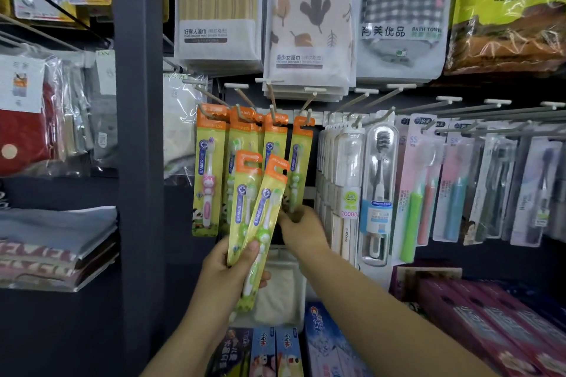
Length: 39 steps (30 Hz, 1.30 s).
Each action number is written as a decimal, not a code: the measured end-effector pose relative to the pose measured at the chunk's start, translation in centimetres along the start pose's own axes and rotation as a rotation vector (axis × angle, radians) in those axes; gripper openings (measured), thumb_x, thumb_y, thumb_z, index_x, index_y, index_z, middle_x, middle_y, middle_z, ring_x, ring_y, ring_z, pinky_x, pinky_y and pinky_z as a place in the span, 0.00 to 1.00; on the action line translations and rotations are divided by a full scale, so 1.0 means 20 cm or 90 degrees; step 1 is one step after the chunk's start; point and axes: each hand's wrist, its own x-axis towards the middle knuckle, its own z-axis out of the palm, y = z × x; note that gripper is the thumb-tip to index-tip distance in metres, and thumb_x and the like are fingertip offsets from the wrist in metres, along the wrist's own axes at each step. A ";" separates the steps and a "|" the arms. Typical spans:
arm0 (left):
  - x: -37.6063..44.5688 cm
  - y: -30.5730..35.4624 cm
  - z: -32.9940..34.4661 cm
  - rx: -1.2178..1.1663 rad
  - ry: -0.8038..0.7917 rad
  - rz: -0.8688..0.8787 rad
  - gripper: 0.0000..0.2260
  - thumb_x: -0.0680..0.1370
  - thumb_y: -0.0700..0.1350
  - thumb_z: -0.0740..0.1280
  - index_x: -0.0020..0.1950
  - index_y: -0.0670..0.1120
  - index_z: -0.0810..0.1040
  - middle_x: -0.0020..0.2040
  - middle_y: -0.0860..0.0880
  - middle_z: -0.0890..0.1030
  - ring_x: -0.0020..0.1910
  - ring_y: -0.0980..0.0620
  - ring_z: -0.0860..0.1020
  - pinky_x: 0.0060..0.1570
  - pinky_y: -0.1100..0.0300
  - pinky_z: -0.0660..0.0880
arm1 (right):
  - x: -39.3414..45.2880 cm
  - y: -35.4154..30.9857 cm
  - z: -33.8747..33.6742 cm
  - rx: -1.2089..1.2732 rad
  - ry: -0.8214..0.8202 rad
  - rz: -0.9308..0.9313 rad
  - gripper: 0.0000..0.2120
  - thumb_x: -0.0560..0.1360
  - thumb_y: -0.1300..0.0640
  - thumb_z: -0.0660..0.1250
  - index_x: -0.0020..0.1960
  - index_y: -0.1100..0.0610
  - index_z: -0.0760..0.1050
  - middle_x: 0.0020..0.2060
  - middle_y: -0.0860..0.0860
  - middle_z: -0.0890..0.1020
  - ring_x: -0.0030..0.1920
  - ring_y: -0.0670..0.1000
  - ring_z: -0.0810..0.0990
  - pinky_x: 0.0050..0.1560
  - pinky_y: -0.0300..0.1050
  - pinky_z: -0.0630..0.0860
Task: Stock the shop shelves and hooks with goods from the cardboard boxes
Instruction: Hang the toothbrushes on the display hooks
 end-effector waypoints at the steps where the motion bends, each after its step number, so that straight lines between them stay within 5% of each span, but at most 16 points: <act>1: 0.00 -0.01 0.01 -0.003 -0.001 -0.005 0.07 0.77 0.46 0.67 0.54 0.49 0.80 0.44 0.47 0.85 0.36 0.47 0.84 0.35 0.58 0.81 | -0.08 0.02 -0.02 0.033 -0.012 -0.021 0.12 0.78 0.48 0.62 0.58 0.54 0.72 0.51 0.48 0.78 0.54 0.50 0.77 0.59 0.49 0.74; 7: 0.00 -0.04 0.05 0.011 0.005 -0.003 0.09 0.75 0.49 0.69 0.53 0.50 0.82 0.47 0.48 0.85 0.48 0.50 0.83 0.46 0.57 0.79 | -0.29 0.06 -0.10 0.130 -0.129 -0.131 0.09 0.78 0.52 0.65 0.52 0.57 0.78 0.47 0.54 0.84 0.51 0.53 0.82 0.56 0.48 0.78; 13: -0.01 -0.05 0.07 0.011 0.013 -0.043 0.09 0.79 0.52 0.63 0.52 0.52 0.81 0.50 0.44 0.84 0.49 0.46 0.83 0.52 0.48 0.79 | -0.27 -0.01 -0.17 0.073 -0.084 -0.146 0.10 0.78 0.52 0.65 0.58 0.54 0.75 0.48 0.53 0.83 0.47 0.54 0.82 0.48 0.50 0.79; 15: -0.01 -0.05 0.05 0.051 0.037 -0.034 0.09 0.79 0.53 0.62 0.48 0.54 0.82 0.52 0.42 0.82 0.47 0.47 0.83 0.49 0.51 0.79 | -0.22 -0.05 -0.20 0.033 -0.061 -0.147 0.10 0.79 0.51 0.63 0.58 0.54 0.75 0.47 0.51 0.82 0.41 0.49 0.79 0.40 0.45 0.75; 19: -0.02 -0.03 0.02 0.054 0.036 -0.032 0.09 0.80 0.50 0.61 0.52 0.51 0.79 0.48 0.42 0.83 0.43 0.47 0.82 0.42 0.56 0.77 | -0.10 -0.14 -0.20 0.000 -0.009 -0.154 0.11 0.80 0.54 0.61 0.60 0.56 0.75 0.45 0.51 0.81 0.37 0.47 0.75 0.38 0.42 0.71; 24: -0.03 0.02 -0.01 0.052 0.027 -0.022 0.10 0.81 0.49 0.60 0.54 0.47 0.79 0.43 0.44 0.84 0.40 0.49 0.80 0.40 0.58 0.76 | -0.01 -0.23 -0.16 0.001 0.047 -0.149 0.18 0.81 0.53 0.59 0.69 0.58 0.67 0.57 0.54 0.79 0.51 0.54 0.79 0.49 0.48 0.77; 26: -0.03 0.02 -0.03 0.059 0.024 -0.020 0.11 0.81 0.50 0.60 0.55 0.48 0.79 0.42 0.45 0.85 0.40 0.49 0.81 0.40 0.58 0.77 | 0.01 -0.26 -0.14 0.026 0.059 -0.136 0.20 0.81 0.54 0.58 0.71 0.59 0.64 0.59 0.55 0.78 0.49 0.53 0.76 0.50 0.48 0.76; 33: -0.02 0.01 -0.07 0.071 0.034 -0.001 0.09 0.81 0.49 0.60 0.53 0.50 0.79 0.39 0.50 0.85 0.37 0.53 0.80 0.39 0.59 0.74 | 0.12 -0.27 -0.10 0.078 0.096 -0.060 0.16 0.82 0.56 0.56 0.68 0.60 0.66 0.49 0.52 0.72 0.51 0.54 0.74 0.51 0.43 0.69; 39: 0.00 0.00 -0.09 0.076 0.041 0.002 0.08 0.80 0.48 0.61 0.51 0.52 0.80 0.41 0.51 0.85 0.44 0.51 0.82 0.48 0.52 0.78 | 0.21 -0.22 -0.05 0.076 0.109 -0.022 0.20 0.83 0.55 0.54 0.73 0.57 0.63 0.66 0.57 0.73 0.65 0.58 0.73 0.66 0.51 0.69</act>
